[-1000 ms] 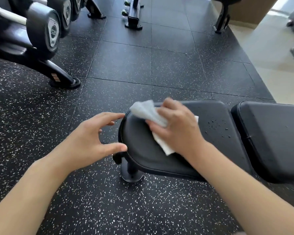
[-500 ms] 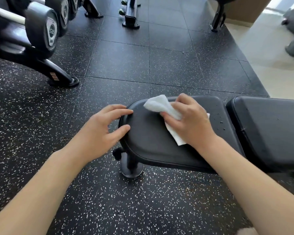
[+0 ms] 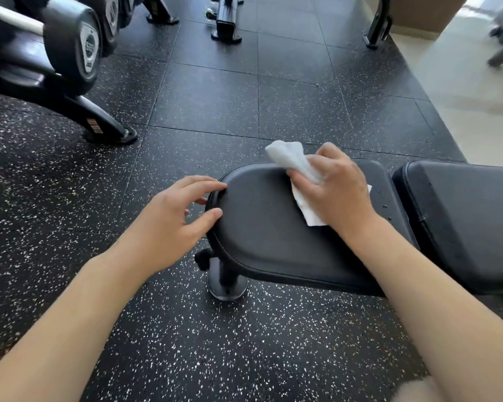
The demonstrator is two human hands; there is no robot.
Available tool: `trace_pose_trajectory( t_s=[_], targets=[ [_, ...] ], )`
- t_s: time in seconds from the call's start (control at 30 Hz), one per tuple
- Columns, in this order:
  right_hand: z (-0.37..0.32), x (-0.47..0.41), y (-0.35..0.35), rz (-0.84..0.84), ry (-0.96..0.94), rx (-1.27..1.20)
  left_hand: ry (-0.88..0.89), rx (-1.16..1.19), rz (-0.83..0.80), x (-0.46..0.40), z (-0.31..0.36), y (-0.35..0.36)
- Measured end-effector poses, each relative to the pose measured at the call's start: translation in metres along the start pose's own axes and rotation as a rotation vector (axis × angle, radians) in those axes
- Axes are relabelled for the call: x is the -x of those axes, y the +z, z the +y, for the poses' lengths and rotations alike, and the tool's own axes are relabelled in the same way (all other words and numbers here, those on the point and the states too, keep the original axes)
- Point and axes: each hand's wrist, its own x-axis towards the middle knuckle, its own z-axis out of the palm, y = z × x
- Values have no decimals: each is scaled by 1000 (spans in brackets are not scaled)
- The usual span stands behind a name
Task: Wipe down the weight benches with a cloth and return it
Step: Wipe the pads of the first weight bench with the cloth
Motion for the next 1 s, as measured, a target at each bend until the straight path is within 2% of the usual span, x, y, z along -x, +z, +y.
trace_pose_trajectory(
  t_s=[0.1,0.23,0.33,0.37,0.53,0.63,0.77,0.87,0.93,1.0],
  targets=[
    [-23,10,4,-22,-70,-15,13,-18,1,2,0,-1],
    [-74,49,20,-110,-371,-125,-5,-2,-14,1,-5,-4],
    [-68,49,19,-177,-488,-142,-53,32,-58,-1,-8,-12],
    [-59,40,16,-178,-448,-127,-54,33,-64,-1,-7,-14],
    [-14,-16,10,-58,6,-13,-66,8,-48,6,-4,-15],
    [-34,-12,20,-26,-40,-13,-60,-4,-47,11,-3,-16],
    [-82,17,33,-113,-302,-111,-83,9,-80,15,-5,-17],
    [-77,18,33,-182,-429,-119,-107,23,-89,15,-5,-18],
    [-55,2,28,-153,-333,-82,-99,20,-76,13,-5,-18],
    [-31,-17,20,-85,-136,-34,-100,17,-69,12,-4,-17]
  ],
)
